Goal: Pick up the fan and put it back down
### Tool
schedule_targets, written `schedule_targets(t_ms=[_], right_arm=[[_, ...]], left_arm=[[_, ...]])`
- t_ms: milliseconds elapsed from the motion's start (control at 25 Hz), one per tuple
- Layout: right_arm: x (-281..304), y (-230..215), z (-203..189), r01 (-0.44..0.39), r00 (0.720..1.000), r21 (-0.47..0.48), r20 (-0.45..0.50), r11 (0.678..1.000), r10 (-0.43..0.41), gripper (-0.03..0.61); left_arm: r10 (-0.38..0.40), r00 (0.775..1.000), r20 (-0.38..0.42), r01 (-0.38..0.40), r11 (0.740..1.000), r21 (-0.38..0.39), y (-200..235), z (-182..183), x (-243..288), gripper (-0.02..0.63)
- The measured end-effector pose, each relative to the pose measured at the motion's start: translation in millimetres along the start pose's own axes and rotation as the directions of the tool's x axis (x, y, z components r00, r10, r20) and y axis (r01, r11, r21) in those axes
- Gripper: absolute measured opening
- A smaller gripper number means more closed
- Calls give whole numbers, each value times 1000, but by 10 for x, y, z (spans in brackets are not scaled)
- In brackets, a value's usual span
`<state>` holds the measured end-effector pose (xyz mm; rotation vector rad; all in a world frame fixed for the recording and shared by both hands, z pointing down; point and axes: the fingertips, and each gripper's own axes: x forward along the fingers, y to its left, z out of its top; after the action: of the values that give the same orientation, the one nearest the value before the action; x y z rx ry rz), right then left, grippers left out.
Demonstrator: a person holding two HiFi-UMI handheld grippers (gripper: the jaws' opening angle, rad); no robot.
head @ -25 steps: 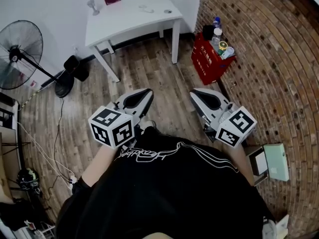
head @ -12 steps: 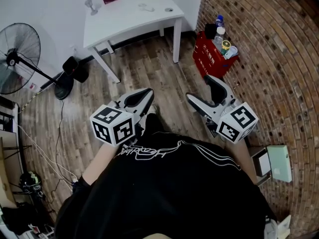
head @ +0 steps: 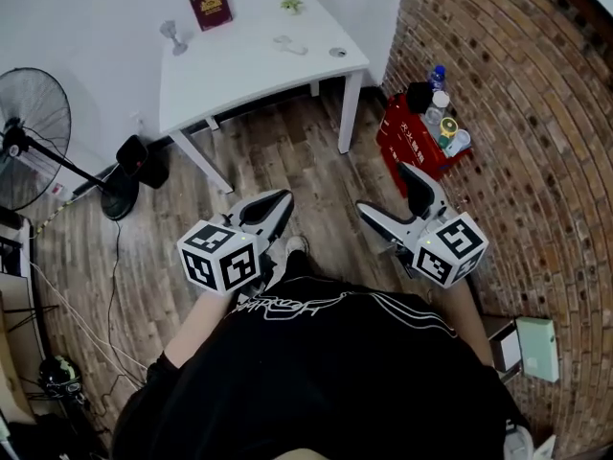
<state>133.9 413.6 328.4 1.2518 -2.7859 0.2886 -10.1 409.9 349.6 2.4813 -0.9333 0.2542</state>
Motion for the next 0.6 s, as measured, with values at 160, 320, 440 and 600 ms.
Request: schedule_targets(t_ms=[160,320,440,600], right_arm=[[643,-287,37,2,999,30,-43,1000,-1,430],[1319,-596,115,12,997,65,-76,998,-7,430],[1868,-774,175,6,994,63,-110,998,1,430],[2449,-950,210,1,989,46,-148,999,5,430]], left_arm=[[-6,1000,-18,5,999,-39,642,298,292,38],[-25,999,-33,23,997,-71,1240,596,595,38],[-26,999,-37,22,995,-102,1723,764,754,38],[-13,999,-41,7,991,-132,2319,923,882,38]])
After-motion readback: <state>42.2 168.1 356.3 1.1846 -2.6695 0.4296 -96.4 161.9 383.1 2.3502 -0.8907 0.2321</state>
